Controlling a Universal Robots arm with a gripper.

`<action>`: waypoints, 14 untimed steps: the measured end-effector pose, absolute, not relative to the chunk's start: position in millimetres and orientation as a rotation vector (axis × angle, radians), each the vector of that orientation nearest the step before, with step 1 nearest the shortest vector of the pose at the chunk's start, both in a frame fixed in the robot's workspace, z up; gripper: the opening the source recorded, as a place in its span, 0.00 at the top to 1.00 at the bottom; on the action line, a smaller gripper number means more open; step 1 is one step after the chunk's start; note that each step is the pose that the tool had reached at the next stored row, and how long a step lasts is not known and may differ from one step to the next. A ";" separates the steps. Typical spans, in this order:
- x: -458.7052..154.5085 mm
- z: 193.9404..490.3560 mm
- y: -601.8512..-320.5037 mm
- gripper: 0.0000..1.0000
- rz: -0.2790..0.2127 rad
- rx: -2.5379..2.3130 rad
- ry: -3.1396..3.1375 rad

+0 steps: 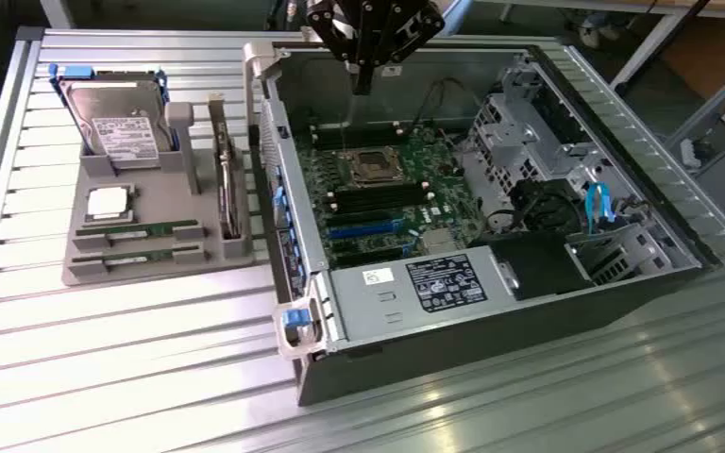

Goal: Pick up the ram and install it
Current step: 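Reach for the ram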

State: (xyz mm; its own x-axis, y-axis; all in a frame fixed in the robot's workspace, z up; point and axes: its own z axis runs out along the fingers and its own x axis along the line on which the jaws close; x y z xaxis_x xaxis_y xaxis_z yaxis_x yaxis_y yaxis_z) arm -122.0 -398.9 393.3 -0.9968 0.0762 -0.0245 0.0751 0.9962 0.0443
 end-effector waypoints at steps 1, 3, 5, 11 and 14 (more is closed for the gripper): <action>-122.0 393.3 -398.9 0.91 0.068 0.118 3.112; -121.9 393.3 -398.9 0.91 0.068 0.118 3.112; -121.9 393.3 -398.9 0.91 0.068 0.118 3.112; -122.3 393.3 -398.9 0.91 0.068 0.118 3.112; -122.4 393.3 -398.9 0.91 0.068 0.118 3.113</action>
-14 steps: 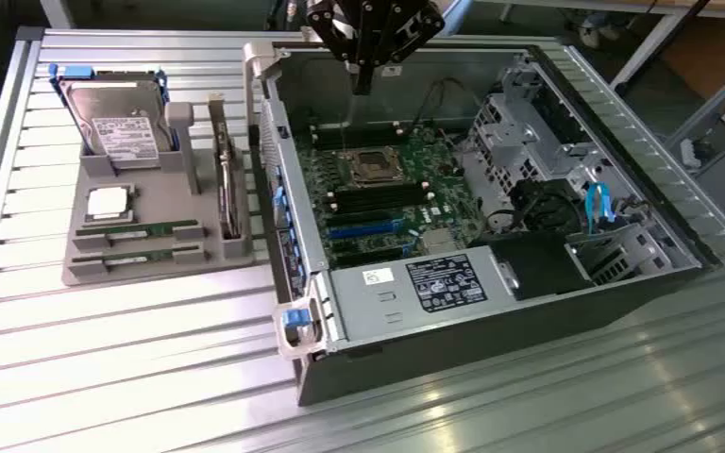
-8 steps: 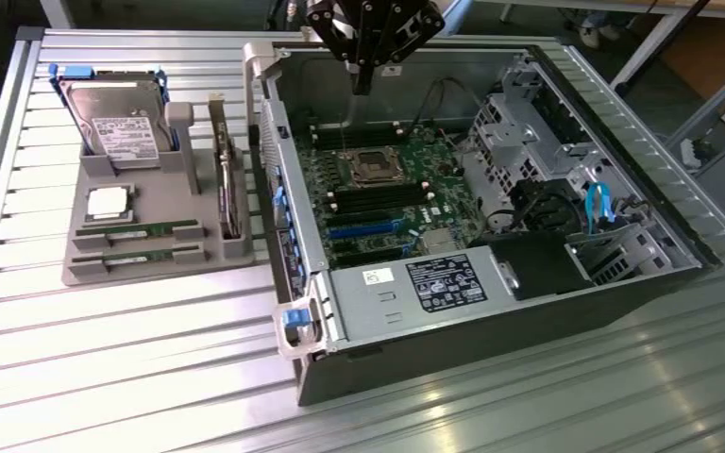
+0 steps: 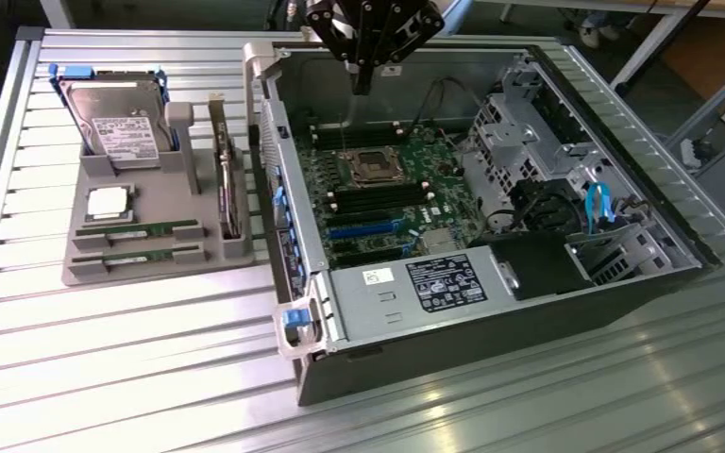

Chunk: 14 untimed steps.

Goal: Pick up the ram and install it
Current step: 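Reach for the ram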

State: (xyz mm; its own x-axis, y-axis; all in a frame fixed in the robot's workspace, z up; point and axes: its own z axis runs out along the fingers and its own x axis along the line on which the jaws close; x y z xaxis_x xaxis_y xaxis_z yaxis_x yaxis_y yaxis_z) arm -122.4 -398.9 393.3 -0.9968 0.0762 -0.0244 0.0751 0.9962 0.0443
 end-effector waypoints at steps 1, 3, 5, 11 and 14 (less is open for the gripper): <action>-124.0 393.3 -399.0 0.91 0.068 0.118 3.112; -131.8 393.3 -399.0 0.91 0.068 0.118 3.112; -143.0 393.3 -398.9 0.91 0.068 0.118 3.112; -176.2 393.3 -398.9 0.91 0.068 0.118 3.113; -194.1 393.3 -398.9 0.91 0.068 0.118 3.112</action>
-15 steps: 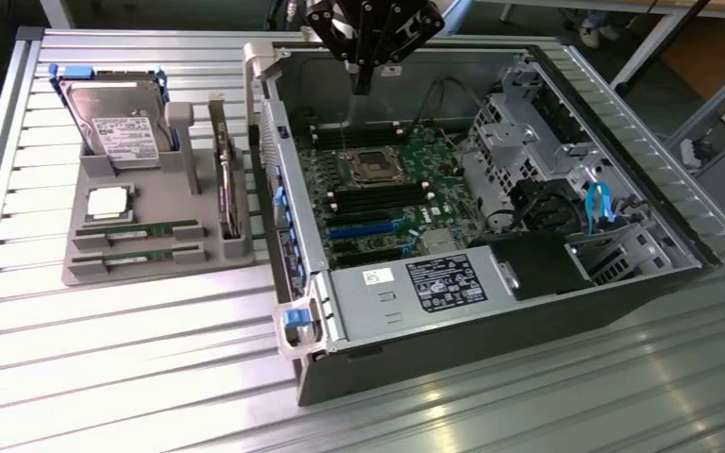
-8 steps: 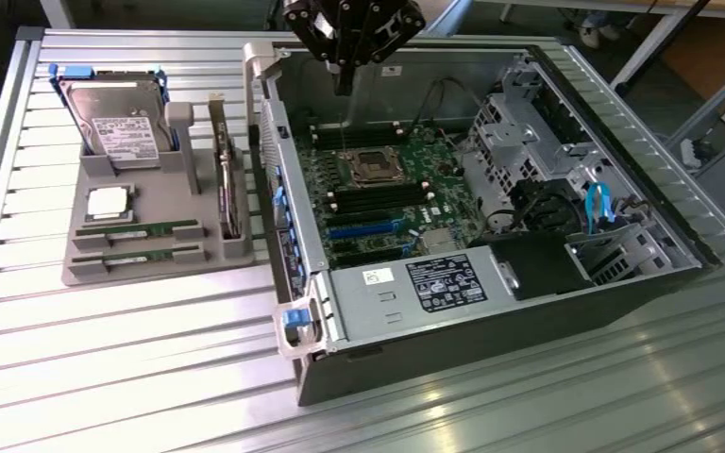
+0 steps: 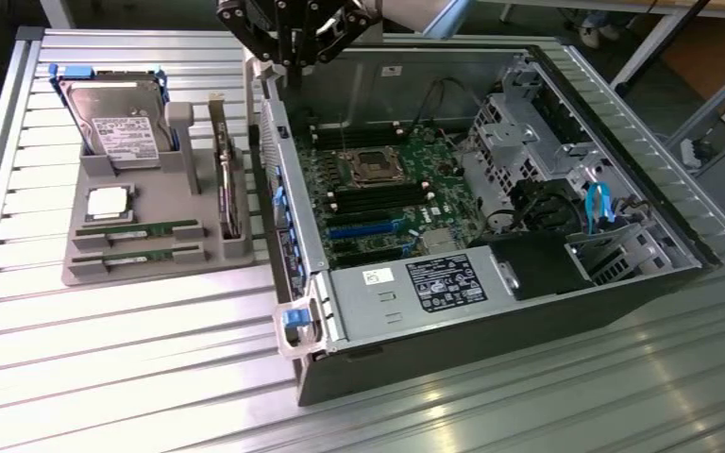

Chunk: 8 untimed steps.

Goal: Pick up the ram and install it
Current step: 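Reach for the ram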

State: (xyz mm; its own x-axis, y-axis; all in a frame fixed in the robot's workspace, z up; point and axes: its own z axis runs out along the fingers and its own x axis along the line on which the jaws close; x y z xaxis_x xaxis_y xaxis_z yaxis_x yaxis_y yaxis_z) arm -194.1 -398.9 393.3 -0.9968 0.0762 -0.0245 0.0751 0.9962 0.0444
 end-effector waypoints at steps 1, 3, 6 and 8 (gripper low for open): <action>-197.2 393.3 -398.9 0.91 0.068 0.118 3.112; -212.1 393.3 -398.9 0.91 0.068 0.118 3.113; -229.2 393.3 -398.9 0.91 0.068 0.118 3.112; -242.6 393.3 -398.9 0.91 0.068 0.118 3.112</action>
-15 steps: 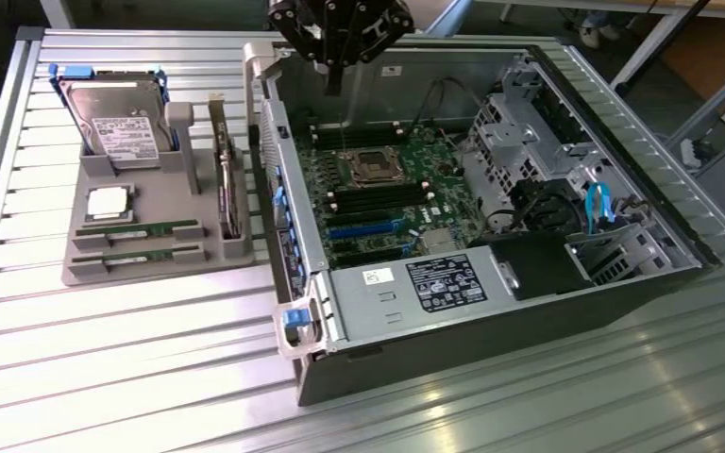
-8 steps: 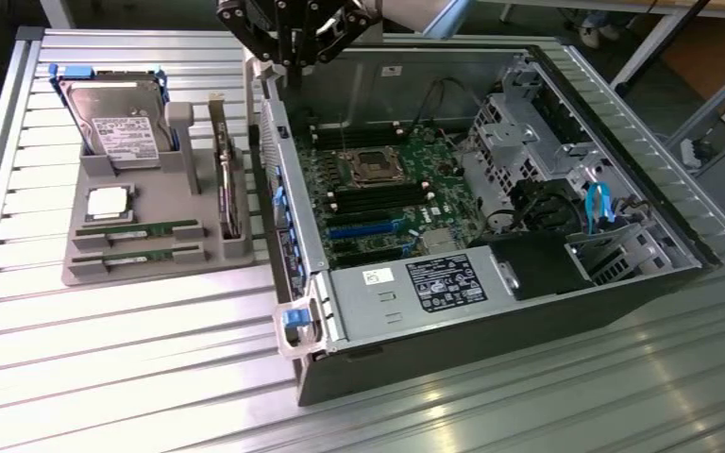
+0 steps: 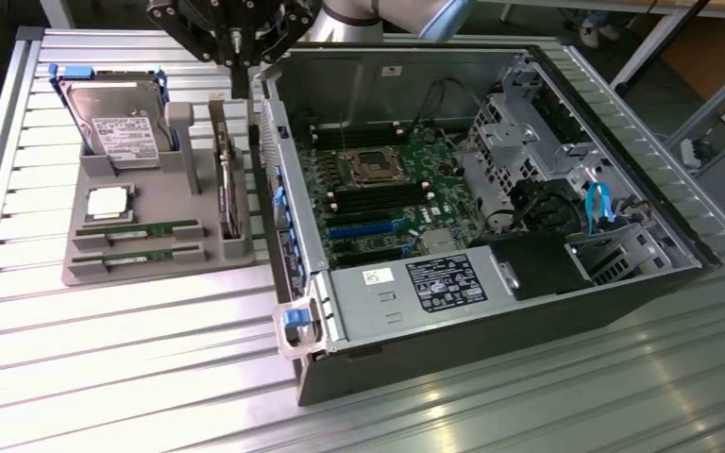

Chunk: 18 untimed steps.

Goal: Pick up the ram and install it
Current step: 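Reach for the ram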

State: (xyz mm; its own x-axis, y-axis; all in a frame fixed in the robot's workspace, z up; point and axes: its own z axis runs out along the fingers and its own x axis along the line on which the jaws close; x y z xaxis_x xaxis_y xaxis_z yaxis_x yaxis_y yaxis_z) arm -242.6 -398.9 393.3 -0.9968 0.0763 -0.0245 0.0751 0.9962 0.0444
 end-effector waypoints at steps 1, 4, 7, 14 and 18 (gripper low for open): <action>-254.1 393.3 -398.9 0.91 0.068 0.118 3.112; -268.0 393.3 -398.9 0.91 0.068 0.118 3.112; -282.5 393.3 -398.9 0.91 0.068 0.118 3.113; -328.1 393.3 -398.9 0.91 0.068 0.118 3.113; -346.7 393.2 -399.0 0.91 0.068 0.118 3.113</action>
